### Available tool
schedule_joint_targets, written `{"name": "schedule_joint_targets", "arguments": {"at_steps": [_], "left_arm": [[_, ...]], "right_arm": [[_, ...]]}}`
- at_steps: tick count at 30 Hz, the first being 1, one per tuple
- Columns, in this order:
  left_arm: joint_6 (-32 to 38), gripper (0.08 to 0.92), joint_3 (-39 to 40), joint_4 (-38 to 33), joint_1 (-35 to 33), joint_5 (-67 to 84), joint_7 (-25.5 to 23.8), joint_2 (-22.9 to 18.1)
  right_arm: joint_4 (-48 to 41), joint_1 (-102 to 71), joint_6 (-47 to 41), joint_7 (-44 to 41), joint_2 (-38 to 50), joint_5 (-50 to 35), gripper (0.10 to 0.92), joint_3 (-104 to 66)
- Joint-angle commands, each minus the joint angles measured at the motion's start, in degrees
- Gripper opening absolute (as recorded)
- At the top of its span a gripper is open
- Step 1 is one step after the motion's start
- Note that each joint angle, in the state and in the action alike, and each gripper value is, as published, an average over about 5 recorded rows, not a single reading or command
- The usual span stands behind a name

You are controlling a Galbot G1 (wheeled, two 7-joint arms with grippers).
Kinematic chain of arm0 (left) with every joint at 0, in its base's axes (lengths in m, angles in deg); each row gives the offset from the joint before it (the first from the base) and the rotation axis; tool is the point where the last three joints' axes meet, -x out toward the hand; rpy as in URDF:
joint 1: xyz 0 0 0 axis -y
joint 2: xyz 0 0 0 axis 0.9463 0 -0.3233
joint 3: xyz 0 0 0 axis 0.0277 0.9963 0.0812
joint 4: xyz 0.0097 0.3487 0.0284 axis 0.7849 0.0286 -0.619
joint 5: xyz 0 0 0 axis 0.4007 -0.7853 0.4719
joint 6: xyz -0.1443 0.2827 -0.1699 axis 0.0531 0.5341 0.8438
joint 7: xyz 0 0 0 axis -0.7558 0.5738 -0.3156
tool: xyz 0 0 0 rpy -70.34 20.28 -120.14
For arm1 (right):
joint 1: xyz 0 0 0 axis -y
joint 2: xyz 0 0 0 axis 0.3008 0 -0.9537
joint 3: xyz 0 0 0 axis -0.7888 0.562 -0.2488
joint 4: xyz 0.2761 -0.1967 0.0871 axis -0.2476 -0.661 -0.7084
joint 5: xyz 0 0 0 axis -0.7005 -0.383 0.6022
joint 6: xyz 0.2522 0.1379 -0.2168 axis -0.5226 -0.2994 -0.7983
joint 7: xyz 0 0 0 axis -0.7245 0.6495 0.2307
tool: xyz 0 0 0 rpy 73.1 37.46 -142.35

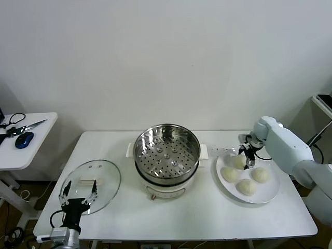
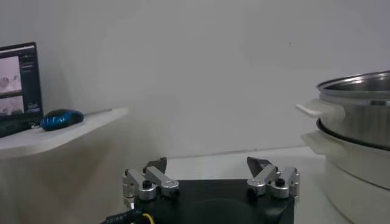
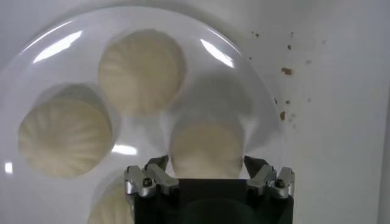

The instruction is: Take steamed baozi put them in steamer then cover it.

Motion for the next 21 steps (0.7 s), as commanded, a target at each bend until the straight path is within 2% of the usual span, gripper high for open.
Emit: {"name": "schedule_joint_targets", "arguments": {"at_steps": [1, 14, 21], "left_arm": [[0.03, 0.823, 0.01, -0.17, -0.09, -0.02, 0.02, -0.06], [0.4, 0.823, 0.03, -0.63, -0.9, 0.08, -0.01, -0.19], [0.59, 0.823, -0.16, -1.1, -1.47, 0.47, 0.03, -0.1]], "right_arm": [[-0.86, 0.04, 0.51, -0.31, -0.96, 1.36, 0.789, -0.91], [1.1, 0.24, 1.56, -2.64, 0.44, 2.42, 0.705, -2.03], [8.21, 4.22, 2.83, -4.11, 3.52, -1.27, 0.696, 2.28]]}}
